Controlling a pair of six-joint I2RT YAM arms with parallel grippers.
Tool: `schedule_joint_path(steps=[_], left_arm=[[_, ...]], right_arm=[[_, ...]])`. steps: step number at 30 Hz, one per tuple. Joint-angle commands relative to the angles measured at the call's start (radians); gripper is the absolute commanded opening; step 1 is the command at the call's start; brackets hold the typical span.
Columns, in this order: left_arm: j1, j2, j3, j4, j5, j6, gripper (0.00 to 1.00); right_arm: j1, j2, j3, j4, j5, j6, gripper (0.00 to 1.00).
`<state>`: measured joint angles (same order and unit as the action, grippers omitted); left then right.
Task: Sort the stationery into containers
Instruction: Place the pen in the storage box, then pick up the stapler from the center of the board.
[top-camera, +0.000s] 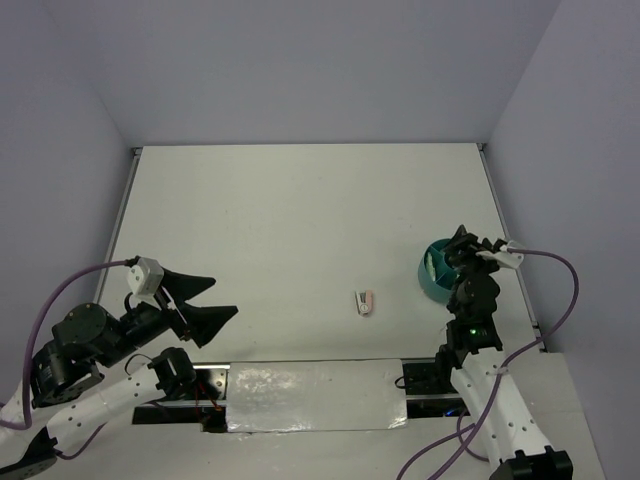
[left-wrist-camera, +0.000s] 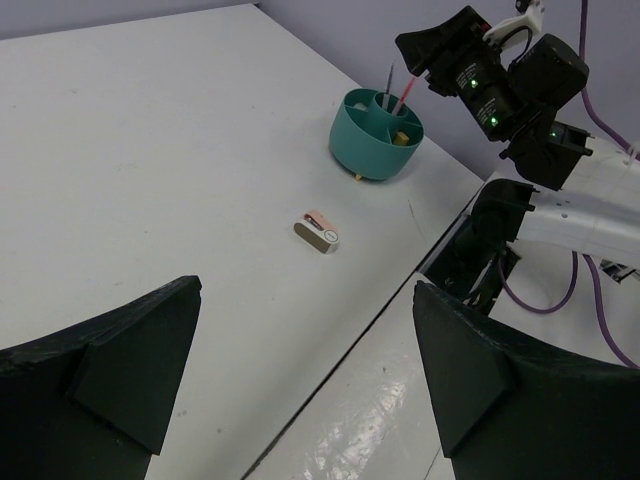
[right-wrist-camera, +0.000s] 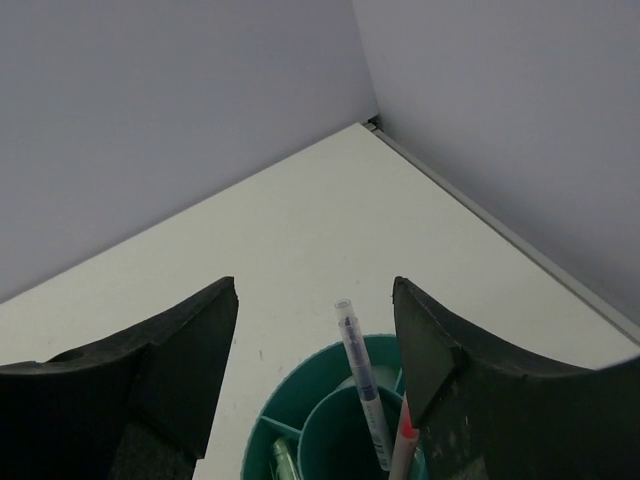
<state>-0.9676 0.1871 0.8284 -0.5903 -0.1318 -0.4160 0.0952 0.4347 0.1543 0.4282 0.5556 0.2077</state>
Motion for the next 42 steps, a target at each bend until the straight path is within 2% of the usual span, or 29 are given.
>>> schedule_joint_path(steps=[1,4,8,9,10,14,17,20,26,30,34,37,42], left_arm=[[-0.008,-0.008,0.003,0.053,0.015,0.028,0.99],[-0.008,-0.006,0.006,0.050,0.001,0.025,0.99],[-0.008,-0.020,0.014,0.031,-0.064,0.010,0.99],[-0.008,-0.023,0.014,0.023,-0.095,-0.007,0.99],[-0.006,-0.029,0.018,0.014,-0.157,-0.018,0.99],[-0.006,-0.048,0.034,-0.052,-0.326,-0.079,0.99],[-0.006,-0.041,0.043,-0.091,-0.423,-0.130,0.99],[-0.005,-0.031,0.048,-0.105,-0.457,-0.142,0.99],[-0.005,0.009,0.051,-0.118,-0.477,-0.161,0.99],[-0.005,0.061,0.060,-0.152,-0.535,-0.188,0.99],[-0.005,0.118,0.066,-0.169,-0.560,-0.207,0.99],[0.007,0.172,0.069,-0.167,-0.551,-0.201,0.99],[0.073,0.239,0.063,-0.134,-0.485,-0.159,0.99]], right_arm=[[-0.006,-0.031,0.083,-0.092,-0.036,0.035,0.71],[-0.005,-0.070,0.155,-0.163,-0.104,0.048,0.73],[-0.005,-0.057,0.295,-0.383,-0.172,0.100,0.79],[-0.003,-0.048,0.321,-0.413,-0.206,0.101,0.85],[-0.002,-0.033,0.373,-0.448,-0.270,0.099,0.99],[0.020,-0.001,0.464,-0.615,-0.426,0.079,1.00],[0.066,0.010,0.510,-0.696,-0.486,0.046,1.00],[0.139,0.051,0.551,-0.776,-0.505,0.010,1.00],[0.403,0.208,0.608,-0.878,-0.384,0.022,1.00],[0.477,0.347,0.582,-0.814,-0.437,0.085,0.99],[0.575,0.458,0.561,-0.796,-0.367,0.143,0.96],[0.646,0.591,0.562,-0.813,-0.315,0.177,0.96],[0.702,0.700,0.536,-0.847,-0.261,0.280,0.92]])
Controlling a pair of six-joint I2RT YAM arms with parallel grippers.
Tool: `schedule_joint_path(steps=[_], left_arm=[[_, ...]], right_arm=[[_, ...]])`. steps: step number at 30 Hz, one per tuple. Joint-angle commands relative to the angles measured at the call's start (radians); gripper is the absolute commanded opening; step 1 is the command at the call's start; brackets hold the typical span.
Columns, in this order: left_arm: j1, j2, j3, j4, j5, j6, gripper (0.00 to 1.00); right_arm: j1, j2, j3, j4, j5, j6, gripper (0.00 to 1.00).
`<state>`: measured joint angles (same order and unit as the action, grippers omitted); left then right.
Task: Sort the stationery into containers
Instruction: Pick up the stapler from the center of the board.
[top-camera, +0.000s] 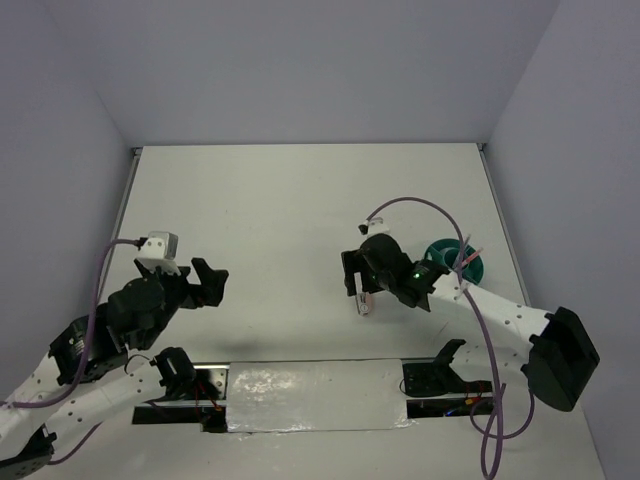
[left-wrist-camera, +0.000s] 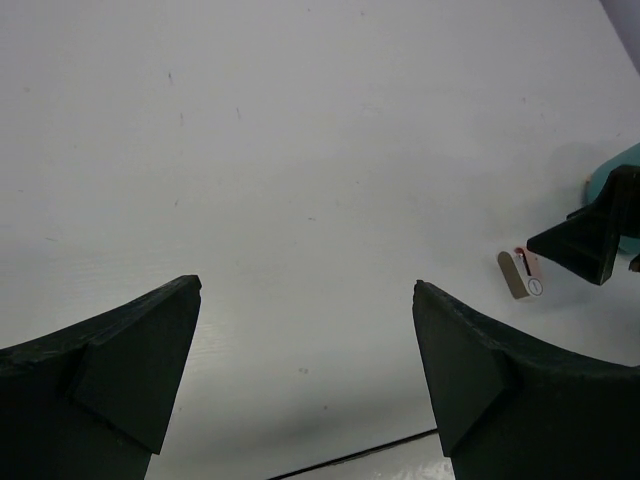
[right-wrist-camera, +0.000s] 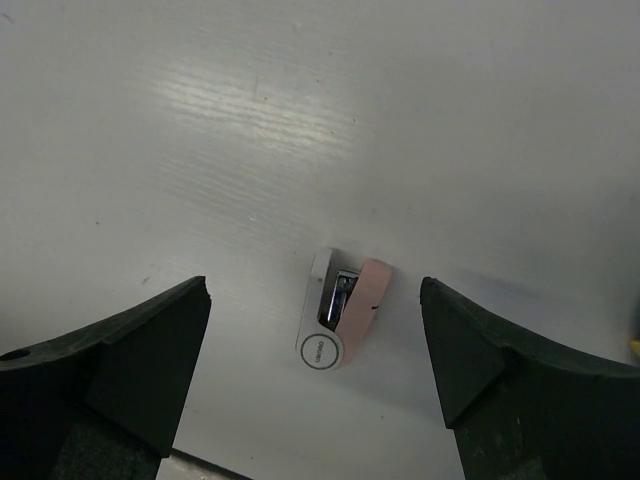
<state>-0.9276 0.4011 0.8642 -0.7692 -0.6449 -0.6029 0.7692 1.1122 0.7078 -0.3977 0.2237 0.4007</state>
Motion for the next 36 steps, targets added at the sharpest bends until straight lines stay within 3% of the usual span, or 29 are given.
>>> schedule_joint_path(steps=[1,10,27,36], left_arm=[[0.058,0.033,0.025,0.053,0.042,0.043,0.99],[0.145,0.111,0.018,0.090,0.142,0.081,0.99],[0.150,0.099,0.015,0.099,0.159,0.086,0.99],[0.151,0.085,0.012,0.102,0.162,0.087,0.99]], right_arm=[[0.036,0.032,-0.025,-0.013,0.065,0.096,0.92],[0.081,0.121,-0.045,-0.036,0.056,0.167,0.87],[0.097,0.201,-0.064,-0.023,0.039,0.176,0.78],[0.122,0.179,-0.059,-0.033,0.036,0.185,0.78]])
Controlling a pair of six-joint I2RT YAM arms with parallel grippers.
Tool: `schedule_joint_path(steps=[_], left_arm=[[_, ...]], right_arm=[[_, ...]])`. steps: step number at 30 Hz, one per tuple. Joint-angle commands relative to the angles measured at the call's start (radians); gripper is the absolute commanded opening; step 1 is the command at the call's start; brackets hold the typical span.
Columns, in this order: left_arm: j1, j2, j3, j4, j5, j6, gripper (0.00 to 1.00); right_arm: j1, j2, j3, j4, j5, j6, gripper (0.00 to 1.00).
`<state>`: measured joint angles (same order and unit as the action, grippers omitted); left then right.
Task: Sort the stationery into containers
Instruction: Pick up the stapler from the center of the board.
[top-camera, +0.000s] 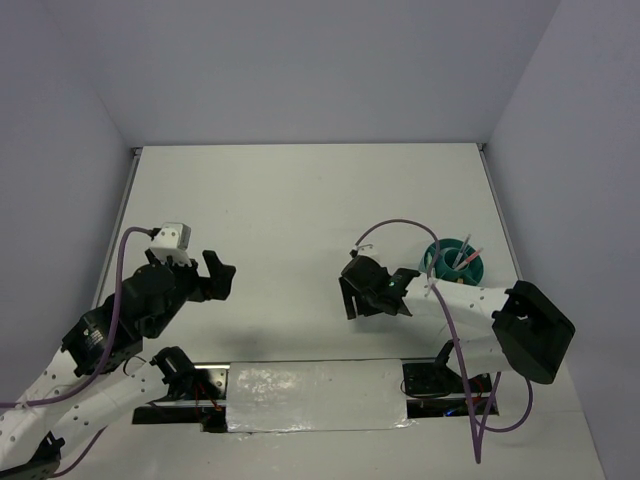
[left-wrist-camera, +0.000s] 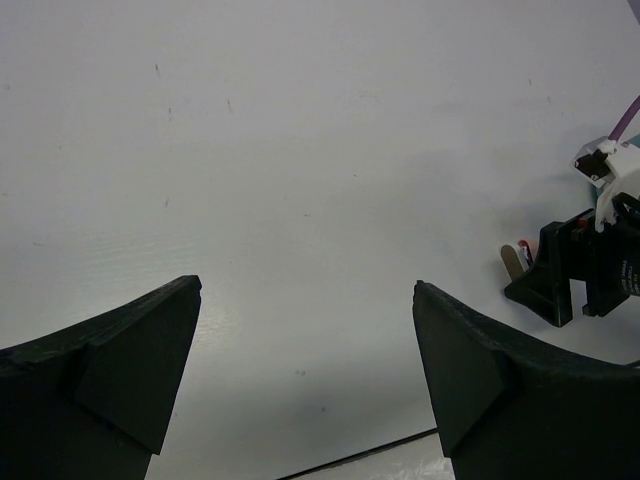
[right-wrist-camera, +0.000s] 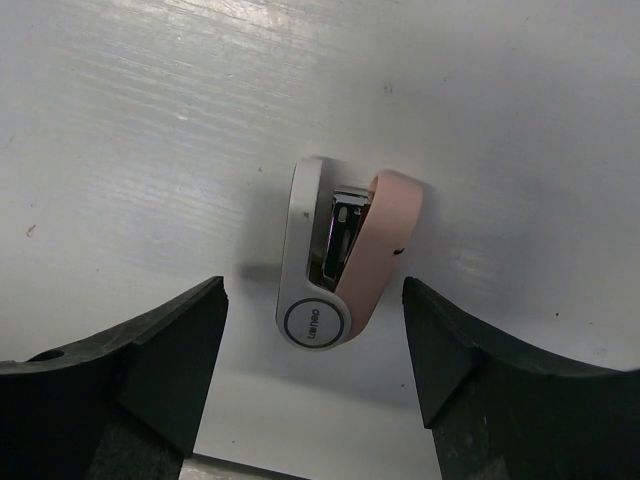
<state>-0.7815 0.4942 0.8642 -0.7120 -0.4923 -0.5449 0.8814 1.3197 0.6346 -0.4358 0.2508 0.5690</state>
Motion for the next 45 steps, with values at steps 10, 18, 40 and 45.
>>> schedule_joint_path(steps=[10,18,40,45], left_arm=[[0.004,-0.006,0.010,0.048,0.018,0.030,0.99],[0.004,-0.006,0.007,0.052,0.032,0.034,0.99],[0.005,0.115,-0.109,0.584,0.555,-0.291,0.99],[-0.067,0.265,-0.116,0.703,0.581,-0.348,0.92]], right_arm=[[0.010,0.044,-0.003,0.063,0.015,0.006,0.47],[0.010,-0.149,-0.079,0.187,0.013,-0.057,0.00],[0.098,-0.695,-0.153,0.420,-0.216,-0.347,0.00],[0.238,-0.634,-0.072,0.433,0.004,-0.339,0.00]])
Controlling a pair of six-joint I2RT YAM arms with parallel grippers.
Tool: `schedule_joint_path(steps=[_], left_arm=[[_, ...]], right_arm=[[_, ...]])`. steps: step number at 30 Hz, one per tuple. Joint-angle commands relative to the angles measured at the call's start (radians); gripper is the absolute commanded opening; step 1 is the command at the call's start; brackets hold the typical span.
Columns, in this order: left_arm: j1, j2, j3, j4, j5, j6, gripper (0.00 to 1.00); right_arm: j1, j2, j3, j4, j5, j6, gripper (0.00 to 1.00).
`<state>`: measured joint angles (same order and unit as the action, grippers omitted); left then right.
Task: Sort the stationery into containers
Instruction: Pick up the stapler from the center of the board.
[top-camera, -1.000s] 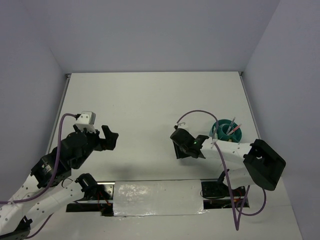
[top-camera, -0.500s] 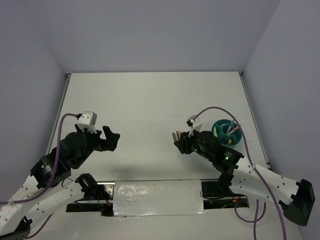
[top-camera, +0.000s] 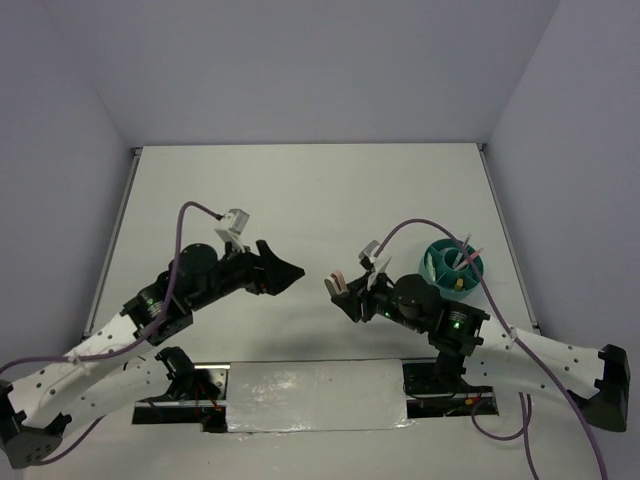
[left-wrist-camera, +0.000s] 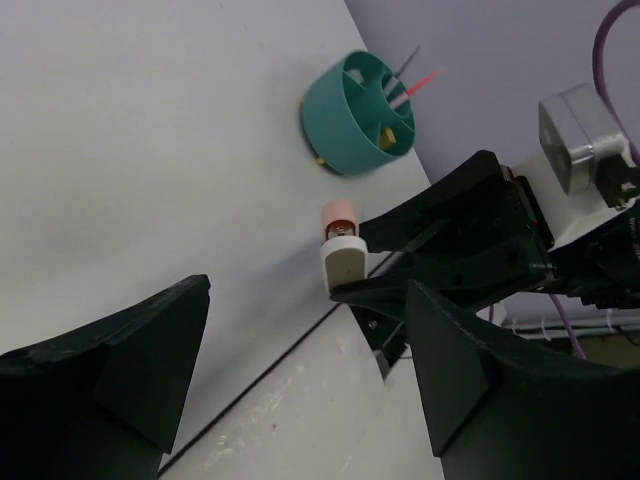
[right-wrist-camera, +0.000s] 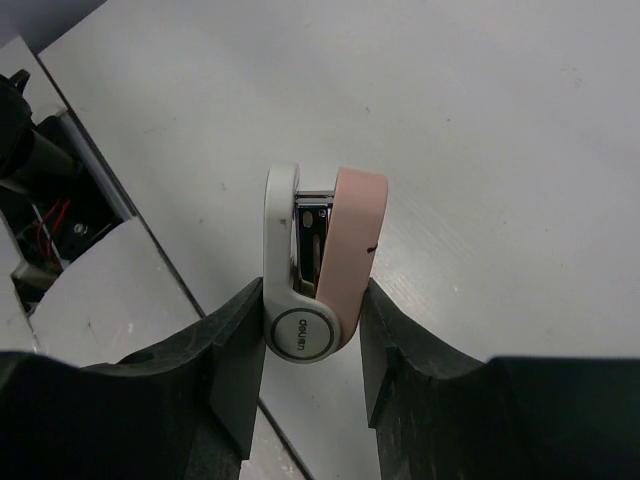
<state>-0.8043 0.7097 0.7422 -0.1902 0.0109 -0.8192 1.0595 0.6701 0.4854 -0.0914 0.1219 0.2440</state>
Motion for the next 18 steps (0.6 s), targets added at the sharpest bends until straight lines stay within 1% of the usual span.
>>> schedule_joint_path(steps=[1,2,3,5,6,7,8,10,11,12,15,16,17,18], left_arm=[[-0.064,0.066,0.016,0.181,0.057,-0.071,0.90],[-0.084,0.095,0.022,0.182,0.038,-0.066,0.88],[-0.114,0.109,0.026,0.181,0.006,-0.060,0.87],[-0.137,0.134,0.033,0.181,-0.005,-0.060,0.83],[-0.141,0.139,0.029,0.211,-0.006,-0.061,0.82],[-0.144,0.143,0.020,0.224,-0.006,-0.063,0.81],[-0.147,0.149,0.017,0.245,-0.006,-0.066,0.77],[-0.148,0.165,0.014,0.259,0.003,-0.067,0.74],[-0.150,0.171,0.016,0.262,0.001,-0.064,0.70],[-0.151,0.174,0.017,0.262,0.004,-0.063,0.68],[-0.153,0.188,0.020,0.271,0.004,-0.057,0.65],[-0.153,0.192,0.019,0.275,0.003,-0.055,0.62],[-0.153,0.194,0.020,0.275,0.001,-0.054,0.57],[-0.151,0.198,0.023,0.275,0.004,-0.051,0.44]], right_arm=[[0.085,0.026,0.091,0.088,0.169,-0.009,0.00],[0.127,0.029,0.096,0.088,0.208,-0.006,0.00],[0.144,0.034,0.104,0.126,0.270,-0.008,0.00],[0.187,0.042,0.108,0.148,0.326,-0.009,0.00],[0.197,0.046,0.110,0.169,0.347,-0.014,0.00],[0.203,0.061,0.117,0.177,0.354,-0.021,0.00],[0.224,0.069,0.122,0.188,0.361,-0.025,0.00],[0.243,0.104,0.149,0.185,0.390,-0.037,0.00],[0.258,0.115,0.159,0.179,0.398,-0.040,0.00],[0.264,0.135,0.174,0.177,0.403,-0.046,0.00],[0.289,0.154,0.194,0.177,0.426,-0.057,0.00],[0.290,0.160,0.197,0.177,0.429,-0.057,0.00],[0.293,0.161,0.199,0.177,0.435,-0.057,0.00],[0.298,0.161,0.203,0.177,0.440,-0.055,0.00]])
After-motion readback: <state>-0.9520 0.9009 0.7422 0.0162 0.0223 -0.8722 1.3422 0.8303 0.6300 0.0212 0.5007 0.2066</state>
